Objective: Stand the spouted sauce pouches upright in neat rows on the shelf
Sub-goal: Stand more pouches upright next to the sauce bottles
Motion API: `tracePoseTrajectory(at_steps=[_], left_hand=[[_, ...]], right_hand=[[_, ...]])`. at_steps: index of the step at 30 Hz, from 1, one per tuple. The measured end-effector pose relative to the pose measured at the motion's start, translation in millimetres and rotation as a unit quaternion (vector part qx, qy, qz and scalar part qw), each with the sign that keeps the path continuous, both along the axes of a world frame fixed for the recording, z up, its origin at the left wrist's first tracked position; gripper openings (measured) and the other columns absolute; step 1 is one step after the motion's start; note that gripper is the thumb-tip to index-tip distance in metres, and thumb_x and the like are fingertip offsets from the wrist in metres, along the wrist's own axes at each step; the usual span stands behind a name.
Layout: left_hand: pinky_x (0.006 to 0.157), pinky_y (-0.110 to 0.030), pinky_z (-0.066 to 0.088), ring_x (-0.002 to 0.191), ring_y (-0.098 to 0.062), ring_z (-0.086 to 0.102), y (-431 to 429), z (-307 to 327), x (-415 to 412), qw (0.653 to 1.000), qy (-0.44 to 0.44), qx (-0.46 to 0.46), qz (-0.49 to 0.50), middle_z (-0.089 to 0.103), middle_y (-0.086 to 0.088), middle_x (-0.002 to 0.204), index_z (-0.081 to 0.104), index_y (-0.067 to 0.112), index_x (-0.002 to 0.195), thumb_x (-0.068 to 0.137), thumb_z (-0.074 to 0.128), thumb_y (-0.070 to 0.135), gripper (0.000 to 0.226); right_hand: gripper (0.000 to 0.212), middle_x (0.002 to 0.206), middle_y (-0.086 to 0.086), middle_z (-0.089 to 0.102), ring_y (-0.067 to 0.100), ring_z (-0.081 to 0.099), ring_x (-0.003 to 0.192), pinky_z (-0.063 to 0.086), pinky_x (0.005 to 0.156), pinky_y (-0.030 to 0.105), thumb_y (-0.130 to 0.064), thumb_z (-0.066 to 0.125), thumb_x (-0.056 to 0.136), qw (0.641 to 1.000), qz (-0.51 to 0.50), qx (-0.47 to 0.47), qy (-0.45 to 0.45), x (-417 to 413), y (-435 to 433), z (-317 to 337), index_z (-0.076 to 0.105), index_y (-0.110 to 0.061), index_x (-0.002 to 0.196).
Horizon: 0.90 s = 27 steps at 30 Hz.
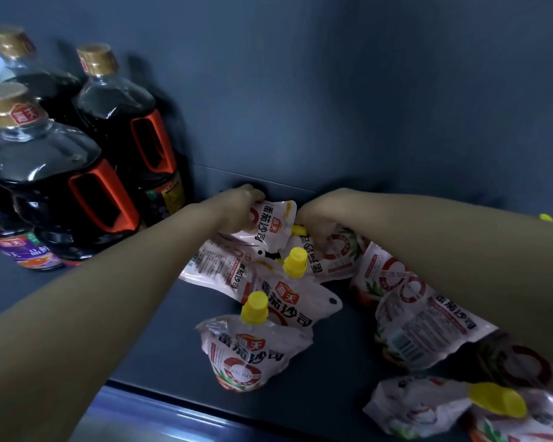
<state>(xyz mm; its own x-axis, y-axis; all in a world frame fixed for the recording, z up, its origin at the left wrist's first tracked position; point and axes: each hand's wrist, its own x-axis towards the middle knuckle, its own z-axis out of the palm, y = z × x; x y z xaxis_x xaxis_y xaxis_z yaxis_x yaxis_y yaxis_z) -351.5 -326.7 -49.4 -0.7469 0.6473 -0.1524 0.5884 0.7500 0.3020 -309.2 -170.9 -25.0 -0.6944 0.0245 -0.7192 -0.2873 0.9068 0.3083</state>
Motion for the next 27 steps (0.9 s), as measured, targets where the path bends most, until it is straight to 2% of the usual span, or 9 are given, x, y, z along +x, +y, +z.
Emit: tracePoseTrajectory(at_steps=[5, 10, 13, 15, 17, 19, 21, 25, 27], left_hand=[[0.102, -0.036, 0.031, 0.124, -0.029, 0.033, 5, -2, -7, 0.996, 0.041, -0.067, -0.031, 0.036, -0.004, 0.134, 0.040, 0.031, 0.138, 0.075, 0.073, 0.026, 0.071], [0.097, -0.036, 0.031, 0.121, -0.027, 0.033, 5, -7, -6, 0.998, 0.053, -0.027, -0.031, 0.041, -0.001, 0.129, 0.051, 0.025, 0.120, 0.069, 0.076, 0.017, 0.057], [0.098, -0.040, 0.037, 0.114, -0.032, 0.041, -3, -9, -9, 1.000, 0.020, 0.004, 0.011, 0.048, -0.004, 0.113, 0.047, 0.030, 0.099, 0.066, 0.077, 0.014, 0.048], [0.088, -0.036, 0.044, 0.104, -0.033, 0.050, -8, -5, -7, 0.999, 0.003, 0.033, 0.034, 0.053, -0.002, 0.097, 0.040, 0.029, 0.088, 0.065, 0.077, 0.011, 0.047], [0.079, -0.033, 0.043, 0.096, -0.032, 0.054, -13, 0, -6, 0.996, -0.011, 0.075, 0.049, 0.056, -0.003, 0.089, 0.039, 0.022, 0.087, 0.065, 0.077, 0.008, 0.046], [0.081, -0.036, 0.046, 0.093, -0.032, 0.057, -18, 2, -5, 0.991, -0.026, 0.114, 0.061, 0.060, -0.006, 0.088, 0.041, 0.022, 0.091, 0.064, 0.076, 0.007, 0.047], [0.081, -0.038, 0.052, 0.089, -0.032, 0.061, -23, 4, -5, 0.980, -0.055, 0.173, 0.078, 0.065, -0.006, 0.088, 0.044, 0.028, 0.097, 0.063, 0.075, 0.006, 0.051], [0.054, -0.006, 0.045, 0.061, -0.003, 0.057, -29, 18, 1, 0.922, -0.120, 0.349, 0.115, 0.059, 0.003, 0.075, 0.053, 0.014, 0.100, 0.068, 0.072, -0.011, 0.045], [0.045, -0.006, 0.043, 0.051, 0.003, 0.054, -29, 24, 6, 0.882, -0.141, 0.423, 0.152, 0.058, 0.003, 0.071, 0.056, 0.012, 0.093, 0.070, 0.072, -0.011, 0.036]], right_hand=[[0.066, 0.133, 0.006, 0.056, 0.025, 0.055, 0.118, 0.048, 0.092, 0.031, -0.033, 0.074, 0.078, 1.000, 0.000, -0.005, -0.020, 2, -2, 4, 0.049, -0.011, 0.135], [0.059, 0.137, 0.005, 0.052, 0.021, 0.051, 0.122, 0.040, 0.078, 0.023, -0.031, 0.066, 0.086, 0.999, 0.016, -0.003, -0.034, 7, -5, 11, 0.046, -0.012, 0.138], [0.055, 0.135, 0.004, 0.053, 0.021, 0.052, 0.121, 0.038, 0.073, 0.020, -0.030, 0.065, 0.087, 1.000, 0.022, -0.004, -0.016, 12, -3, 22, 0.048, -0.011, 0.136], [0.052, 0.132, 0.005, 0.055, 0.022, 0.054, 0.117, 0.040, 0.072, 0.022, -0.025, 0.068, 0.085, 1.000, 0.005, -0.021, 0.000, 14, 1, 28, 0.051, -0.010, 0.132], [0.050, 0.129, 0.005, 0.056, 0.023, 0.056, 0.112, 0.042, 0.072, 0.025, -0.021, 0.071, 0.083, 0.999, -0.011, -0.047, 0.022, 16, 4, 33, 0.054, -0.010, 0.129], [0.043, 0.121, 0.006, 0.056, 0.021, 0.057, 0.098, 0.042, 0.063, 0.025, -0.019, 0.071, 0.082, 0.997, -0.022, -0.062, 0.044, 18, 6, 37, 0.056, -0.010, 0.121], [0.021, 0.106, 0.005, 0.053, 0.013, 0.051, 0.076, 0.036, 0.052, 0.022, -0.018, 0.070, 0.083, 0.994, -0.034, -0.072, 0.073, 19, 8, 42, 0.058, -0.013, 0.099], [0.022, 0.090, 0.009, 0.056, 0.019, 0.049, 0.078, 0.036, 0.054, 0.025, -0.021, 0.072, 0.081, 0.975, -0.106, -0.138, 0.141, 23, 13, 59, 0.062, -0.005, 0.093], [0.024, 0.081, 0.009, 0.054, 0.021, 0.047, 0.073, 0.033, 0.052, 0.025, -0.024, 0.073, 0.080, 0.957, -0.156, -0.172, 0.174, 27, 18, 65, 0.058, -0.006, 0.082]])
